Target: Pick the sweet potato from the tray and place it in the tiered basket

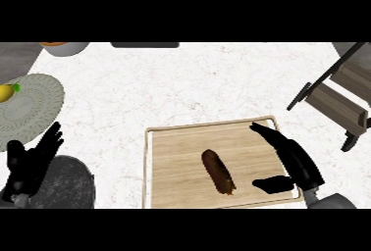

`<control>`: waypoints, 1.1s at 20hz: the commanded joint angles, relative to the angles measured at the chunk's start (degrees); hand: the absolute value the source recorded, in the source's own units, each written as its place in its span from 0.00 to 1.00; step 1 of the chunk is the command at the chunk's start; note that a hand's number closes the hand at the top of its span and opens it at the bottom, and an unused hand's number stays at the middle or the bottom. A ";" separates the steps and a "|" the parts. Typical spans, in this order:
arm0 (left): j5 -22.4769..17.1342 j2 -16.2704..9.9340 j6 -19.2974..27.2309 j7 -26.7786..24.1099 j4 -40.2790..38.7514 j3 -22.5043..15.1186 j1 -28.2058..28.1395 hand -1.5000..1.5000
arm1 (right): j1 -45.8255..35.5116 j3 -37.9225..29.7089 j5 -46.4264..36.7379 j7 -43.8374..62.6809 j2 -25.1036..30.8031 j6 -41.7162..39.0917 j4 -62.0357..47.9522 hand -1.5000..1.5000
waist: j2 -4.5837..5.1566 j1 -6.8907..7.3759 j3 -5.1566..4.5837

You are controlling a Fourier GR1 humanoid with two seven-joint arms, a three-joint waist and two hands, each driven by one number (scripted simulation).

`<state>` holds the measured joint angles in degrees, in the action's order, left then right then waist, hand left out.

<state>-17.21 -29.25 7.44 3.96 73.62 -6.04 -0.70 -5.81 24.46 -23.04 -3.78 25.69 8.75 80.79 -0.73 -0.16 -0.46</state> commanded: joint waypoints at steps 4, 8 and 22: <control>1.17 -0.04 -0.60 -0.24 0.68 -0.80 -1.53 0.50 | -5.69 11.44 -7.30 27.66 -0.65 -16.12 11.69 0.00 | 0.34 0.61 0.19; -0.97 -1.08 -2.80 2.27 2.21 1.07 -0.99 0.50 | -12.63 10.92 -4.97 42.99 -5.60 -25.36 19.32 0.00 | 0.51 0.57 0.35; 3.03 2.64 -2.08 0.91 1.98 1.76 -1.69 0.50 | -16.66 10.79 -3.24 69.37 -16.88 -38.92 19.94 0.00 | 0.62 0.15 0.42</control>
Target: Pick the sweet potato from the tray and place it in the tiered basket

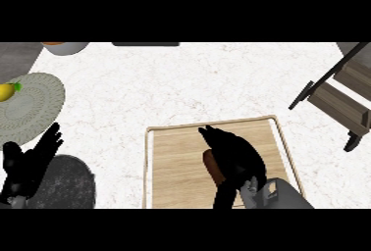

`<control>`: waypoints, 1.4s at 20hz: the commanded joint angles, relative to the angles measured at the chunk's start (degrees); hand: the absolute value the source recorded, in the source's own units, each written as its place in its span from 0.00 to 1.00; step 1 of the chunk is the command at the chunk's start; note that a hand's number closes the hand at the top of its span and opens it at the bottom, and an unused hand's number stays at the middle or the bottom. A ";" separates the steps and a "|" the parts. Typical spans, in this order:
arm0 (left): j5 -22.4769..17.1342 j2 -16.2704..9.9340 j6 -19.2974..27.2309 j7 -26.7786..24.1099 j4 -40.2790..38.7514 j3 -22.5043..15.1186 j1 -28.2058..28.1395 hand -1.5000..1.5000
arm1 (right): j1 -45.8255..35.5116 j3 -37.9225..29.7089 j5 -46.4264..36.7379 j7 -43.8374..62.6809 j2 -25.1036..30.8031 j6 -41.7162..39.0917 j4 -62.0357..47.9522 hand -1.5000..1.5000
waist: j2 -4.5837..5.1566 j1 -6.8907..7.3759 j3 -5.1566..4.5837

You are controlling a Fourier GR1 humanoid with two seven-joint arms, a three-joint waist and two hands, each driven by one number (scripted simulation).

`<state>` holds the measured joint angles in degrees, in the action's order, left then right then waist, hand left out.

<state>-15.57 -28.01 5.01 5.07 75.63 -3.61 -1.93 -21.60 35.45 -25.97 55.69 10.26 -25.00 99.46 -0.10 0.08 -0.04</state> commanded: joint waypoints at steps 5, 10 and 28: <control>1.06 0.36 -0.87 0.15 2.19 1.58 -2.06 0.50 | 2.81 -2.46 -0.74 8.51 1.36 -5.48 3.36 0.00 | -0.03 -0.13 0.03; 1.74 0.81 -2.59 -0.31 1.01 2.59 -1.73 0.50 | 0.97 -7.85 3.04 6.58 1.88 -9.05 1.41 0.00 | 0.05 -0.02 0.03; 7.32 5.76 -6.56 1.77 2.55 8.76 -2.28 0.50 | 9.44 -9.74 -9.45 -8.98 -2.14 -8.84 -3.12 0.00 | 0.07 0.06 0.05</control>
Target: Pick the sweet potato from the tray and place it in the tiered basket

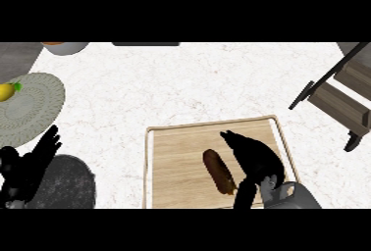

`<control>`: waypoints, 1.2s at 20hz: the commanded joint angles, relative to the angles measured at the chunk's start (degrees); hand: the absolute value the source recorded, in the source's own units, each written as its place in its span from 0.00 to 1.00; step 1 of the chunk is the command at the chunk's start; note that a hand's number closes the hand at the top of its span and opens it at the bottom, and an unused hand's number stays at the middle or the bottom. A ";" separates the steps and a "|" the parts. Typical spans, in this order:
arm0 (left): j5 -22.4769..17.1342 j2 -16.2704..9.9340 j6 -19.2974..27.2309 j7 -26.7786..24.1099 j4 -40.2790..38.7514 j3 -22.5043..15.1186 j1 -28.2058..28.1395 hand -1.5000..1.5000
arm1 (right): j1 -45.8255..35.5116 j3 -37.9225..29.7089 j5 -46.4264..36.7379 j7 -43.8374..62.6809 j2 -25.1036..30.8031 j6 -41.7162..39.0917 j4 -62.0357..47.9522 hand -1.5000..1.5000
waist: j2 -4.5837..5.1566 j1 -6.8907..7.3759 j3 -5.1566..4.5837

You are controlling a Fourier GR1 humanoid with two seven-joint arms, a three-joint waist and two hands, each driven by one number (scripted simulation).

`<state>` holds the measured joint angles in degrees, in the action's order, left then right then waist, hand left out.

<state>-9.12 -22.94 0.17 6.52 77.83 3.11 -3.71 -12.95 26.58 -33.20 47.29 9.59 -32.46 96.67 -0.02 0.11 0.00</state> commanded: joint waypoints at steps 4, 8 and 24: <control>2.48 2.65 -0.36 0.41 4.30 1.12 -4.17 0.50 | -0.80 1.71 -5.39 0.76 -6.55 1.44 -4.24 0.00 | -0.02 0.21 0.00; 3.91 3.44 -1.81 1.41 4.40 2.35 -3.16 0.50 | -2.76 -3.89 -4.68 -1.23 -6.36 -2.02 -5.85 0.00 | -0.02 0.13 0.00; 3.69 2.14 -6.68 3.46 2.41 7.35 1.03 0.50 | 0.84 4.59 -12.82 -15.50 -8.02 7.99 -18.31 1.00 | 0.01 0.37 0.04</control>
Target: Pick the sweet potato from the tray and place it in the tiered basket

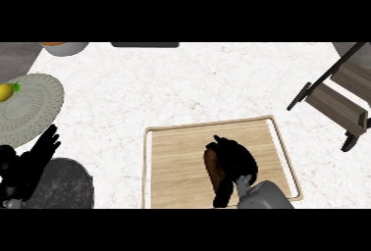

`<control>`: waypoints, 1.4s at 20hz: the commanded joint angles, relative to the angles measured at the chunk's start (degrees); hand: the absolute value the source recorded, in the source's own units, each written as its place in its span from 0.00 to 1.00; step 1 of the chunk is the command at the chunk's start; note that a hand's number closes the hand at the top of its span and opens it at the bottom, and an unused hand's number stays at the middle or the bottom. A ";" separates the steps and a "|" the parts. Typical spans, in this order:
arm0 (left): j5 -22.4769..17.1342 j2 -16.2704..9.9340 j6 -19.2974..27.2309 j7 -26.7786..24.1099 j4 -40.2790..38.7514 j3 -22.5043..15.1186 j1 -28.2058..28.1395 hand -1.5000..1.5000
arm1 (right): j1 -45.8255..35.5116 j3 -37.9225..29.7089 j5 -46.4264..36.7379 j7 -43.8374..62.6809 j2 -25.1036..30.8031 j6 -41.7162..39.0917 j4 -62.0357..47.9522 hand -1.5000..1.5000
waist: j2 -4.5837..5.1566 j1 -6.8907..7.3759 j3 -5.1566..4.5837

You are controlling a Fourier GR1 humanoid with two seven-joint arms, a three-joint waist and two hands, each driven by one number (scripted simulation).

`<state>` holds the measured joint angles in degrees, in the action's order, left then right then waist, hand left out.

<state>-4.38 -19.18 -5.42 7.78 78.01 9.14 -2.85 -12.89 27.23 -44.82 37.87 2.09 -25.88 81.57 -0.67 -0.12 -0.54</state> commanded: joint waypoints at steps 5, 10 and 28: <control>0.38 1.35 0.20 2.65 5.80 -0.23 -2.66 0.50 | 2.03 3.48 -2.95 -8.80 -1.31 6.40 -0.99 1.00 | 0.61 0.51 0.57; 1.81 1.58 0.67 1.21 2.34 0.70 -0.40 0.50 | 3.85 4.66 -4.24 -10.44 -1.97 15.15 -1.23 1.00 | 0.67 0.24 0.55; 2.25 0.59 -1.36 1.86 0.73 0.67 1.93 0.50 | -35.67 -17.50 -29.19 41.68 -2.06 13.79 3.35 1.00 | 0.42 3.15 -0.20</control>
<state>-1.91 -17.72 -6.23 9.49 79.54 9.29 -1.81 -38.04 12.16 -66.46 64.32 0.58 -10.34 87.77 -0.31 2.03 -0.58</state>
